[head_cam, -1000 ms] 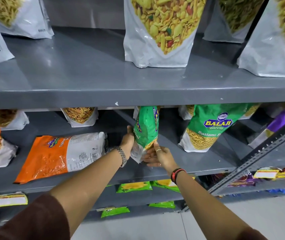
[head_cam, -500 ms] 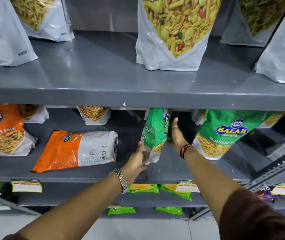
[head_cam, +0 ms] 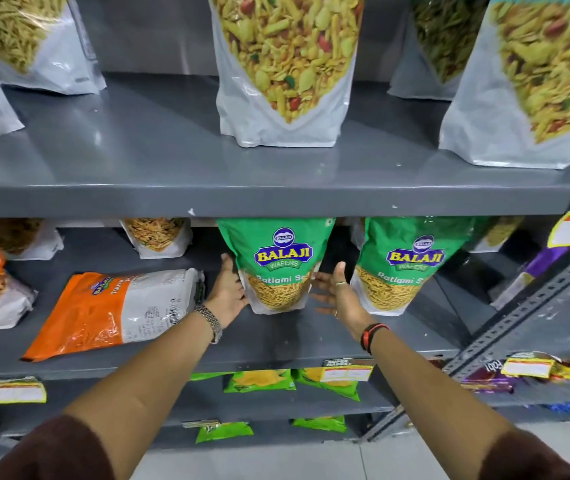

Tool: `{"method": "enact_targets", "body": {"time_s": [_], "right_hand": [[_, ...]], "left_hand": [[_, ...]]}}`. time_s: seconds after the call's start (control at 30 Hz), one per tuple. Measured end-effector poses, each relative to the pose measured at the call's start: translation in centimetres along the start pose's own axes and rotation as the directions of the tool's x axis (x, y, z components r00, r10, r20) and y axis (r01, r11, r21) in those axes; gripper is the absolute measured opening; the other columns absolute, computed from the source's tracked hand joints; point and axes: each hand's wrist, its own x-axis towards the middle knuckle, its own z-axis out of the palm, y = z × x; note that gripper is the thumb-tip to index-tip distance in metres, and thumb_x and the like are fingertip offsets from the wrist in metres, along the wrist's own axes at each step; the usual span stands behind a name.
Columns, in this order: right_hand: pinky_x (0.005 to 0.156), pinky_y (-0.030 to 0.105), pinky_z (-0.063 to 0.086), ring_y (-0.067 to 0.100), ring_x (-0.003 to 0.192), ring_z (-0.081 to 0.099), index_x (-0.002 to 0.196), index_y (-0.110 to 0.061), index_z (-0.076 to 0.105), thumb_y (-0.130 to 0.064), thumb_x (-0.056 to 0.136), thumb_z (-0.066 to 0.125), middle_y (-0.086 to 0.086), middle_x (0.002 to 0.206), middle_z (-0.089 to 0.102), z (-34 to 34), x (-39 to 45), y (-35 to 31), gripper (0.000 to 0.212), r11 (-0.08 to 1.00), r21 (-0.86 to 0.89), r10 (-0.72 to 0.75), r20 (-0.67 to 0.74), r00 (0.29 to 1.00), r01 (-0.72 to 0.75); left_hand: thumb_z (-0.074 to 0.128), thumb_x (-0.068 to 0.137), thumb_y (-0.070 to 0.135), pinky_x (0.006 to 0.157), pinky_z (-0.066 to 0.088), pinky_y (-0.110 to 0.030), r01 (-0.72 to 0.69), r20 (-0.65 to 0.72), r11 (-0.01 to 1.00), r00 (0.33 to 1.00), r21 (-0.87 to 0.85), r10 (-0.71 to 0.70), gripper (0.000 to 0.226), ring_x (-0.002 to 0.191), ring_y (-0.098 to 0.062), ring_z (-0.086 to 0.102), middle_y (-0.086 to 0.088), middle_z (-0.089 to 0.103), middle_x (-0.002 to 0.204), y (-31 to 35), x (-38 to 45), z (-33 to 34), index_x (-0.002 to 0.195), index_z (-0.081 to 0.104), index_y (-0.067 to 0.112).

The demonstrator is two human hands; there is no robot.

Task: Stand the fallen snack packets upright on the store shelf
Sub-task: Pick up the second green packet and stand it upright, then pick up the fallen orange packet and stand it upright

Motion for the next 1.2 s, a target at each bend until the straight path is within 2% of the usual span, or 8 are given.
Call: {"method": "enact_targets", "body": {"time_s": [0.17, 0.33, 0.47, 0.67, 0.8, 0.9, 1.0, 1.2], "right_hand": [[0.101, 0.050, 0.043, 0.035, 0.116, 0.057, 0.122, -0.007, 0.054, -0.046, 0.096, 0.029, 0.020, 0.129, 0.058, -1.1, -1.0, 0.3, 0.053, 0.979, -0.185, 0.094, 0.029, 0.995, -0.087], [0.089, 0.037, 0.051, 0.021, 0.098, 0.063, 0.117, -0.010, 0.056, -0.019, 0.096, 0.040, 0.010, 0.125, 0.063, 2.9, -1.4, 0.5, 0.028, 0.914, -0.402, 0.119, 0.152, 0.981, -0.049], [0.053, 0.008, 0.049, -0.001, 0.062, 0.063, 0.115, 0.008, 0.056, -0.001, 0.093, 0.046, 0.023, 0.116, 0.063, 9.5, -1.1, 0.4, 0.027, 0.912, -0.382, -0.047, 0.261, 0.964, 0.148], [0.071, 0.008, 0.045, -0.013, 0.060, 0.059, 0.103, 0.016, 0.060, 0.020, 0.082, 0.040, 0.029, 0.104, 0.065, 19.6, 0.1, -2.2, 0.028, 0.860, -0.296, -0.335, 0.288, 0.897, 0.416], [0.076, 0.006, 0.046, 0.016, 0.084, 0.064, 0.101, 0.004, 0.065, 0.011, 0.082, 0.043, 0.023, 0.104, 0.070, 24.9, 2.5, -3.9, 0.030, 0.775, -0.399, -0.404, 0.282, 0.870, 0.490], [0.082, 0.019, 0.046, 0.023, 0.094, 0.067, 0.095, -0.008, 0.069, -0.002, 0.082, 0.051, 0.012, 0.098, 0.073, 27.8, 5.5, -4.3, 0.022, 0.664, -0.558, -0.396, 0.304, 0.867, 0.499], [0.081, 0.026, 0.045, 0.028, 0.098, 0.064, 0.097, -0.015, 0.068, -0.017, 0.086, 0.050, 0.012, 0.106, 0.070, 30.5, 8.9, -4.3, 0.021, 0.521, -0.760, -0.234, 0.310, 0.922, 0.388], [0.073, 0.027, 0.041, 0.032, 0.095, 0.061, 0.112, -0.002, 0.059, -0.031, 0.095, 0.037, 0.022, 0.117, 0.063, 32.4, 12.1, -3.9, 0.040, 0.405, -0.904, -0.076, 0.120, 0.990, 0.141]], "left_hand": [[0.022, 0.091, 0.058, 0.117, 0.020, -0.042, 0.037, -0.051, 0.999, 0.998, -0.033, -0.039, 0.077, 0.144, -0.028, 0.021, -0.016, 0.024, 0.155, -0.7, -1.1, -1.7, 0.146, 0.023, 0.004], [0.029, 0.096, 0.044, 0.113, 0.025, -0.040, 0.082, -0.070, 0.997, 0.994, -0.003, -0.082, 0.059, 0.138, -0.027, 0.032, -0.013, 0.037, 0.149, -2.4, -3.6, -5.8, 0.142, 0.033, 0.007], [0.030, 0.097, 0.037, 0.111, 0.027, -0.040, 0.112, -0.099, 0.993, 0.988, -0.032, -0.115, 0.054, 0.136, -0.031, 0.035, -0.014, 0.044, 0.142, -3.6, -6.0, -10.2, 0.138, 0.039, 0.004], [0.027, 0.099, 0.035, 0.098, 0.038, -0.039, 0.106, -0.201, 0.990, 0.972, -0.089, -0.122, 0.054, 0.127, -0.031, 0.043, -0.017, 0.041, 0.146, -3.7, -8.0, -17.5, 0.141, 0.032, 0.002], [0.028, 0.100, 0.026, 0.107, 0.034, -0.041, 0.071, -0.250, 0.982, 0.961, -0.177, -0.114, 0.051, 0.132, -0.032, 0.043, -0.018, 0.041, 0.146, -2.5, -8.2, -22.1, 0.144, 0.026, 0.002], [0.032, 0.099, 0.022, 0.081, 0.048, -0.032, 0.103, -0.199, 0.975, 0.970, -0.198, -0.142, 0.046, 0.100, -0.026, 0.060, -0.018, 0.058, 0.127, -1.5, -8.0, -24.8, 0.139, 0.034, 0.000], [0.039, 0.097, 0.020, 0.060, 0.051, -0.027, 0.153, -0.159, 0.974, 0.971, -0.167, -0.180, 0.037, 0.077, -0.018, 0.058, -0.010, 0.062, 0.090, -0.5, -7.2, -26.8, 0.126, 0.049, -0.002], [0.040, 0.097, 0.014, 0.056, 0.053, -0.020, 0.187, -0.095, 0.980, 0.977, -0.068, -0.193, 0.022, 0.048, -0.007, 0.063, -0.008, 0.062, 0.081, -0.4, -5.9, -28.6, 0.085, 0.058, 0.008]]}}
